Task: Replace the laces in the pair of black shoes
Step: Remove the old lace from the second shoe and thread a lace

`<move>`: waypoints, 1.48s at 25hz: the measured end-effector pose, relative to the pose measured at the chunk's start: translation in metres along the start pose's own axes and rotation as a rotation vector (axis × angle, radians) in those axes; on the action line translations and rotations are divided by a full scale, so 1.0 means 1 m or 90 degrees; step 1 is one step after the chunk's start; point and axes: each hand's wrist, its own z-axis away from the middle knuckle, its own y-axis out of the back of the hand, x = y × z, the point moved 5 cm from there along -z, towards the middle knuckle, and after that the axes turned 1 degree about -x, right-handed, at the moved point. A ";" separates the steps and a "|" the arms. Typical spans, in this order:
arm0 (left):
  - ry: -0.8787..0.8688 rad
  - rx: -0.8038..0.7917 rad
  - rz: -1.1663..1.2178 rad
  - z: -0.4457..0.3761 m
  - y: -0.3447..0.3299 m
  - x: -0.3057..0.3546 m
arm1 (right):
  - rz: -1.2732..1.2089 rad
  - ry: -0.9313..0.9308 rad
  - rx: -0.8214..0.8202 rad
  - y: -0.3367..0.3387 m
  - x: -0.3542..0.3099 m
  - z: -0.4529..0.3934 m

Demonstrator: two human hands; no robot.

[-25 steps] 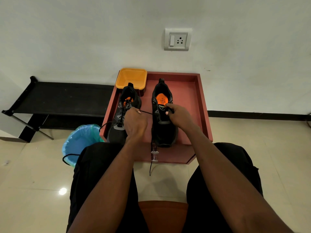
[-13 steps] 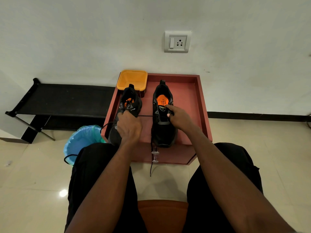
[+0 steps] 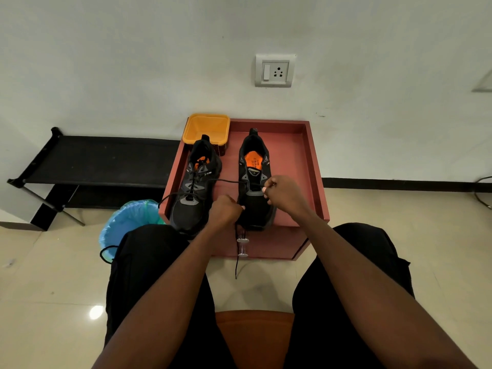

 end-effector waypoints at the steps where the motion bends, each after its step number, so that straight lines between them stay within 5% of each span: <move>1: 0.004 -0.008 0.055 0.000 -0.001 0.001 | -0.042 -0.025 -0.015 -0.001 0.001 0.004; 7: 0.074 -0.093 0.350 0.014 0.009 0.014 | -0.324 -0.145 -0.152 -0.015 -0.010 0.039; 11: 0.076 -0.038 0.461 0.011 0.028 0.017 | -0.529 -0.160 -0.257 -0.027 -0.018 0.049; 14: 0.054 0.038 0.393 0.004 0.042 0.012 | -0.649 -0.076 -0.119 0.001 -0.022 0.039; 18: -0.063 0.147 0.060 0.004 0.055 0.022 | -0.622 0.008 -0.022 0.032 -0.019 0.031; 21: -0.227 -0.007 0.193 0.016 0.051 0.054 | -0.523 0.010 -0.051 0.028 -0.025 0.032; 23: -0.275 -0.152 0.291 0.025 0.043 0.068 | -0.497 0.018 -0.068 0.022 -0.030 0.032; 25: -0.292 -0.192 0.307 0.028 0.041 0.070 | -0.506 0.016 -0.055 0.023 -0.032 0.030; 30: -0.213 -0.017 0.260 0.016 0.065 0.051 | -0.624 -0.014 0.022 0.050 -0.016 0.017; 34: -0.020 0.217 -0.173 0.003 0.089 0.011 | -0.681 -0.074 0.126 0.070 0.003 0.008; 37: -0.150 0.311 -0.259 0.014 0.088 0.025 | -0.603 -0.079 0.092 0.066 0.002 0.008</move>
